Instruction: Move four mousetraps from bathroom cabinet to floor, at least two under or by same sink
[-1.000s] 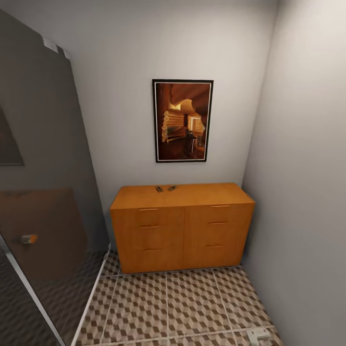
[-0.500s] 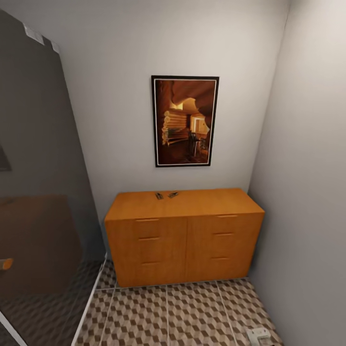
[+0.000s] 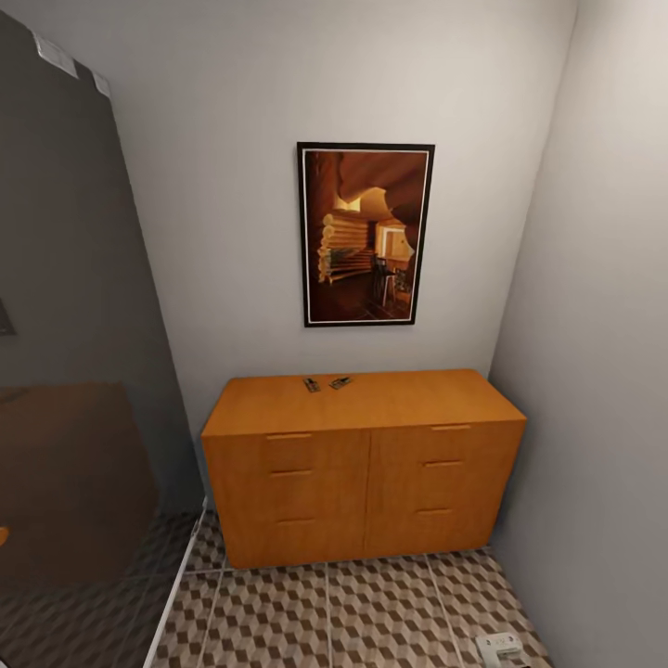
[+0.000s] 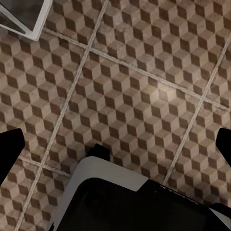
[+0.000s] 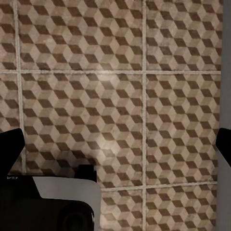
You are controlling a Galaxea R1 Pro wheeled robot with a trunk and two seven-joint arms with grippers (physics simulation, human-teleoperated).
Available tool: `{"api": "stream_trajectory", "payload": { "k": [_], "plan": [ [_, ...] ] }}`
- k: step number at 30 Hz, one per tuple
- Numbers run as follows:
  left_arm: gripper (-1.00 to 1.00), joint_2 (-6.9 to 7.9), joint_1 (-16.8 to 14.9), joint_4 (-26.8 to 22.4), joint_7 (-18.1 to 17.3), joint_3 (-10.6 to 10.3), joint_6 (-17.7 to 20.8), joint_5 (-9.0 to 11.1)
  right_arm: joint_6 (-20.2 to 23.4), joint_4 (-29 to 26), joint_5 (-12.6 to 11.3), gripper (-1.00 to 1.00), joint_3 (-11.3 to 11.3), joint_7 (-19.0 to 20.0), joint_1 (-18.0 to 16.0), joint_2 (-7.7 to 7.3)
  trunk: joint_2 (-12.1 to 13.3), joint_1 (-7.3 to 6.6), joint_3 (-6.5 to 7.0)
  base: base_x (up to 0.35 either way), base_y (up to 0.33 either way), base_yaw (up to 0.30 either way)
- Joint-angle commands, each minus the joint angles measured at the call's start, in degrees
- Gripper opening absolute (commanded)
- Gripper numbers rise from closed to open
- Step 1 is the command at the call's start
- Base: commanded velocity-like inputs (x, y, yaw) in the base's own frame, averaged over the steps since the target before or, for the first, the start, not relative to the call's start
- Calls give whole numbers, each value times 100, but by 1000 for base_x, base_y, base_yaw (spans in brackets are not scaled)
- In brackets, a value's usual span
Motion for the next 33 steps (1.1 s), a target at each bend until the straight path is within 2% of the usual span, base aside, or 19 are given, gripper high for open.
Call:
{"api": "stream_trajectory", "payload": {
  "k": [1, 26, 33],
  "plan": [
    [100, -1, -5, 12, -1, -48, -4, 43, 8, 11, 59, 100, -48, -5, -6, -2, -4, 3, -2, 26, 12, 0],
    [100, -8, -5, 12, -1, -48, -14, 36, 5, 11, 55, 100, -48, -2, 1, -2, -4, 3, -2, 5, 2, 0],
    [100, -75, -5, -4, -63, -75, 17, 5, 8, -19, 39, 100, -44, 17, 2, 4, -4, 3, -2, 0, 0, 0]
  ]
}}
